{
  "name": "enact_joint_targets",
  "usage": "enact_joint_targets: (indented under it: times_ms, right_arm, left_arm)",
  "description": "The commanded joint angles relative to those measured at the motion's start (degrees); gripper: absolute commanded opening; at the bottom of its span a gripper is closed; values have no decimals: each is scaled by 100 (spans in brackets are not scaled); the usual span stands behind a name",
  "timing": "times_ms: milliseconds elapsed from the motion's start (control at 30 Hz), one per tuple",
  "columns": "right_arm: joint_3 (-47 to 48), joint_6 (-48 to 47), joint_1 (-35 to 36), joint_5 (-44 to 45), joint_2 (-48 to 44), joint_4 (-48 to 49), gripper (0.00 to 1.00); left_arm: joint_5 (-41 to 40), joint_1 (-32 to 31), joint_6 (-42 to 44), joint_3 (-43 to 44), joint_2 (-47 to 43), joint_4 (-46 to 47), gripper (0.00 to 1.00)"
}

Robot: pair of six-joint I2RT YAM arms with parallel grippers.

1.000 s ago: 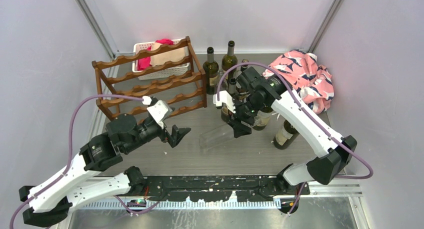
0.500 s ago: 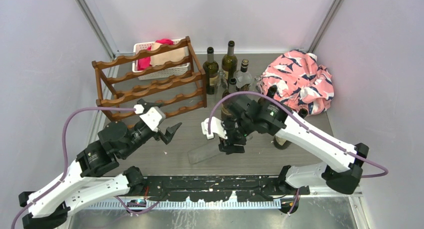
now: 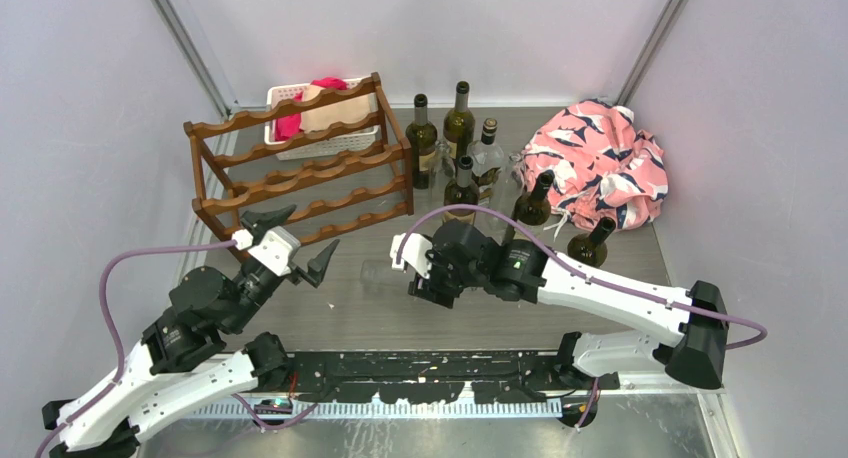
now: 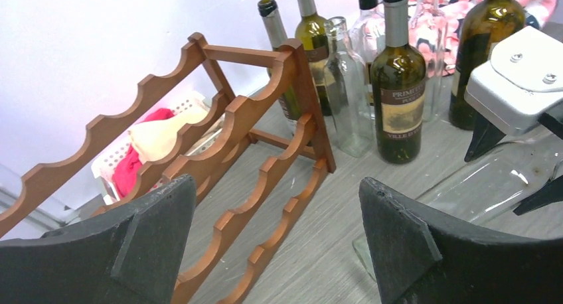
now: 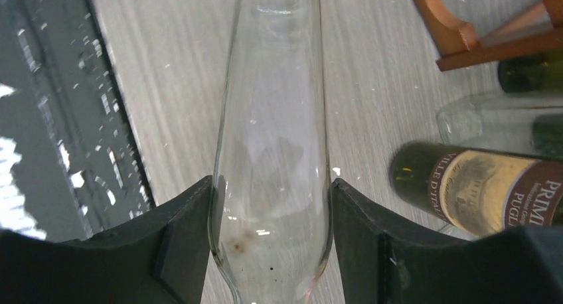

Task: Put the wine bottle on the wine rack
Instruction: Place the wine bottle in the wine rack.

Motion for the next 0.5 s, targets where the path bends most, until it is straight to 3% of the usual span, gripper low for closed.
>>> enact_joint_targets:
  times_ms: [0,200,467]
  right_arm:
    - [-157,932,16,1018,-84,1996,1]
    - [-258,2104,135,2726,478,2907,1]
    - [-343,2797,149,3141,896,3592,1]
  left_arm:
    - [-186,109,223,-140,-56,515,92]
    - [-51,447,272,-192,160,507,91]
    - [242,860,265,-297,265,557,91]
